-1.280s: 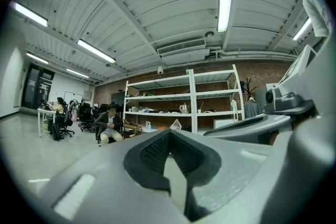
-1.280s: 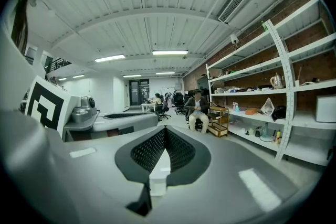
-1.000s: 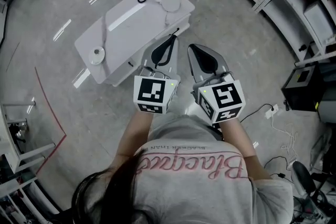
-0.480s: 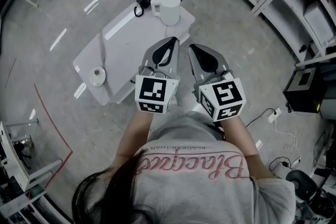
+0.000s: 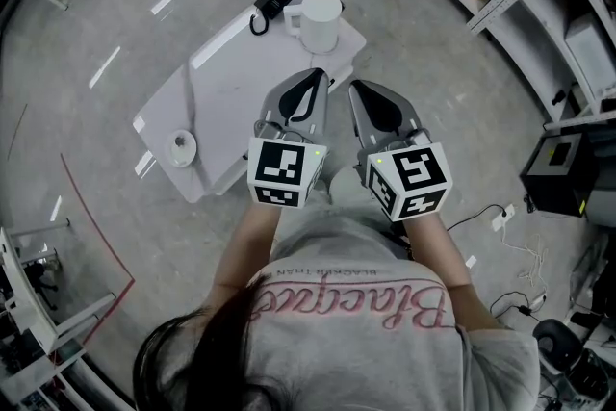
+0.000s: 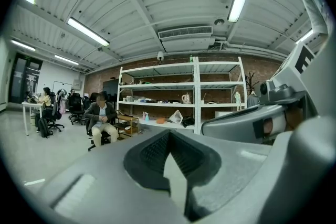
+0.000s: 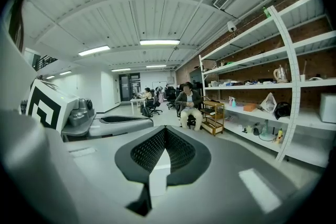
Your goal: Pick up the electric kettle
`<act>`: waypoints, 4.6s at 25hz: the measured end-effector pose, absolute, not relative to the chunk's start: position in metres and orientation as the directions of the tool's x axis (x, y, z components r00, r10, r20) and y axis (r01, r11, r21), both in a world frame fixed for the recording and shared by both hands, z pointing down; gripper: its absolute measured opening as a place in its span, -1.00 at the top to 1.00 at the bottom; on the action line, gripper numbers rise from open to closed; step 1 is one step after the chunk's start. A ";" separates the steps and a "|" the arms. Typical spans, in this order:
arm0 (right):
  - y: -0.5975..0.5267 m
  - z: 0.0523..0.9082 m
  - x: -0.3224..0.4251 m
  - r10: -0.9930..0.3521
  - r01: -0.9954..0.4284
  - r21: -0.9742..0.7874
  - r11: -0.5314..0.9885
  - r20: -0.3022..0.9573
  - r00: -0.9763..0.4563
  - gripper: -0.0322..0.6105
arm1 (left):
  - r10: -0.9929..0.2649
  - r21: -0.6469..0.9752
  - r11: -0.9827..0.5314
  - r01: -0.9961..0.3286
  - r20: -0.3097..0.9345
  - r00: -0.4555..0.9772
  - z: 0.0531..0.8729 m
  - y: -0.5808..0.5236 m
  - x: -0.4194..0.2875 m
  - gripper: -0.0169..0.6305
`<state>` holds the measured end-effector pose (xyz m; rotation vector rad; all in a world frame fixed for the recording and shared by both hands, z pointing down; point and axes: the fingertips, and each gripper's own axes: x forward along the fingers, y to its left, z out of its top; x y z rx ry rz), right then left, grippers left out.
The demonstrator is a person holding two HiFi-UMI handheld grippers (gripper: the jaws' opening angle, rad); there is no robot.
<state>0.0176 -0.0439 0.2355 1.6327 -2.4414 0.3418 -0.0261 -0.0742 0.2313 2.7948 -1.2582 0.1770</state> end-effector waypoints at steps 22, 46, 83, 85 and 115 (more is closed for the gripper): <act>-0.159 0.290 0.050 -0.847 -0.913 -0.147 0.381 0.341 -0.408 0.84 | -0.750 0.084 -0.628 -0.774 0.200 0.630 0.287 -0.180 -0.012 0.95; -0.319 0.424 0.093 -0.774 -0.916 -0.198 0.349 0.491 -0.401 0.84 | -0.770 0.078 -0.532 -0.843 0.368 0.520 0.434 -0.349 -0.003 0.81; -0.391 0.649 0.140 -0.729 -0.958 -0.218 0.187 0.623 -0.283 0.84 | -0.850 -0.011 -0.307 -0.952 0.453 0.269 0.658 -0.474 -0.043 0.42; -0.395 0.651 0.141 -0.727 -0.957 -0.219 0.189 0.625 -0.286 0.84 | -0.853 -0.010 -0.299 -0.954 0.451 0.263 0.660 -0.480 -0.044 0.42; -0.411 0.648 0.145 -0.742 -0.959 -0.206 0.195 0.609 -0.281 0.84 | -0.959 0.004 -0.078 -0.997 0.274 0.076 0.633 -0.511 -0.053 0.75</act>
